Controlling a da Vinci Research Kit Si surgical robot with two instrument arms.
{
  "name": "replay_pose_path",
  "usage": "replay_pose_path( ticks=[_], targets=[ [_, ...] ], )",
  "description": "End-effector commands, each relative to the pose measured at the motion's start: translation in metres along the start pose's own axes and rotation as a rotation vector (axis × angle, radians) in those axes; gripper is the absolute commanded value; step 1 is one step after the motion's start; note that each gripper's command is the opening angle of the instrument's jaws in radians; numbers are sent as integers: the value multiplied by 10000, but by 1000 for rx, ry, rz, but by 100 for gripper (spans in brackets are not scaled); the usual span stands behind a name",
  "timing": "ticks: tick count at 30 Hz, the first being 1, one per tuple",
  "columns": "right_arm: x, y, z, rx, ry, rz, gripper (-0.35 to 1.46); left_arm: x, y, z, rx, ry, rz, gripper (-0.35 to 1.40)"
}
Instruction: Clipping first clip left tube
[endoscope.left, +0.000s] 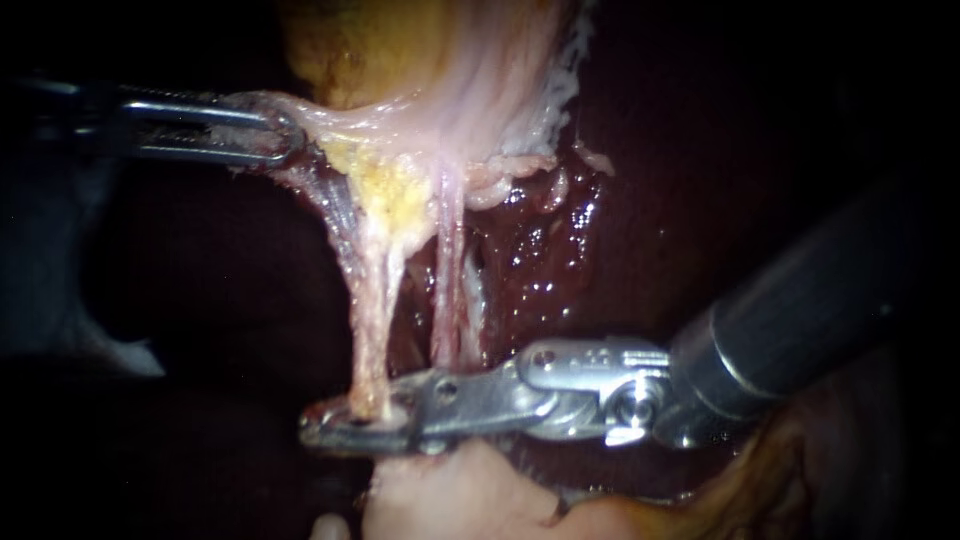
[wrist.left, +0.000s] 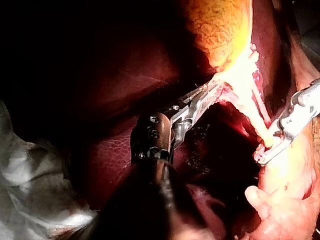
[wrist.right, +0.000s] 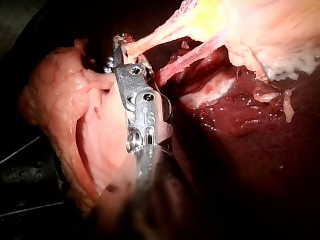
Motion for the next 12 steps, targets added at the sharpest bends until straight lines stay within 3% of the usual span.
replay_pose_path(
  ticks=[1,12],
  targets=[
    [-1,0,0,7,-3,4,-35,0,0,0,0,0,0,-35],
    [-1,1,0,20,-6,13,-35,0,0,0,0,0,0,-35]
  ],
)
